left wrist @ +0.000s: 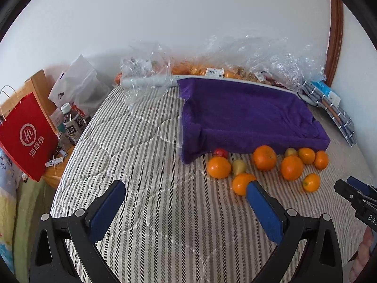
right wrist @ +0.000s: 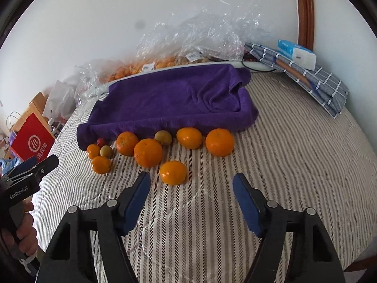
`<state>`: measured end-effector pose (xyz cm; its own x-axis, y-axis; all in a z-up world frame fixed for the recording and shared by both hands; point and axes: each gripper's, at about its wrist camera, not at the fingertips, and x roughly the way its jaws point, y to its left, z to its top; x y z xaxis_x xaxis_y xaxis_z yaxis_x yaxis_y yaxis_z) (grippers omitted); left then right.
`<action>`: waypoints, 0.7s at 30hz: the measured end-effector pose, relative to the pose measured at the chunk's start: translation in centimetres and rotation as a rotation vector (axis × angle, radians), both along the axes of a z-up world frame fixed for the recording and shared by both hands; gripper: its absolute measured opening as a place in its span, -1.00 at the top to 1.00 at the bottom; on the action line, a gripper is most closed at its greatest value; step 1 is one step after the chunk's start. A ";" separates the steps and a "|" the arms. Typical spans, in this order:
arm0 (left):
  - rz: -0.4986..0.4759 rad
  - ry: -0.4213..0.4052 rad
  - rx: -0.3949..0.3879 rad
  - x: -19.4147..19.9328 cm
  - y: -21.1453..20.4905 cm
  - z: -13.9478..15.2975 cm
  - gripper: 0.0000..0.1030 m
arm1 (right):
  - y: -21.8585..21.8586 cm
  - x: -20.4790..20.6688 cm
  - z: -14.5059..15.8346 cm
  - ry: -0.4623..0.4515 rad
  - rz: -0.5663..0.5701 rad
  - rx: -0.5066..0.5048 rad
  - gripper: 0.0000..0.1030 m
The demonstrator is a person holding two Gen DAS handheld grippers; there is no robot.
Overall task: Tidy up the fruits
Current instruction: 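Grasp a large orange with the right gripper while the left gripper approaches the fruit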
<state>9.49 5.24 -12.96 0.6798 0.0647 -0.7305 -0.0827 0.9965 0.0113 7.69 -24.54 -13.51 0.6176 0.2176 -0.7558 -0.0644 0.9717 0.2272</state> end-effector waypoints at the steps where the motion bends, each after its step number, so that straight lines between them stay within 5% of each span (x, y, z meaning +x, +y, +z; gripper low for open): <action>1: -0.001 0.014 -0.005 0.3 0.4 -0.5 -0.95 | 0.5 0.3 -0.6 0.002 0.020 -0.001 -0.17; 8: -0.028 0.057 -0.017 1.3 1.5 -2.7 -0.90 | 2.8 2.1 -3.3 0.023 0.069 -0.009 0.00; 12: -0.027 0.076 -0.026 2.1 1.8 -3.5 -0.90 | 3.4 2.9 -4.3 0.035 0.069 -0.033 0.31; 21: -0.068 0.076 -0.126 2.8 1.9 -3.9 -0.90 | 2.0 2.5 -4.2 0.011 0.053 -0.029 0.32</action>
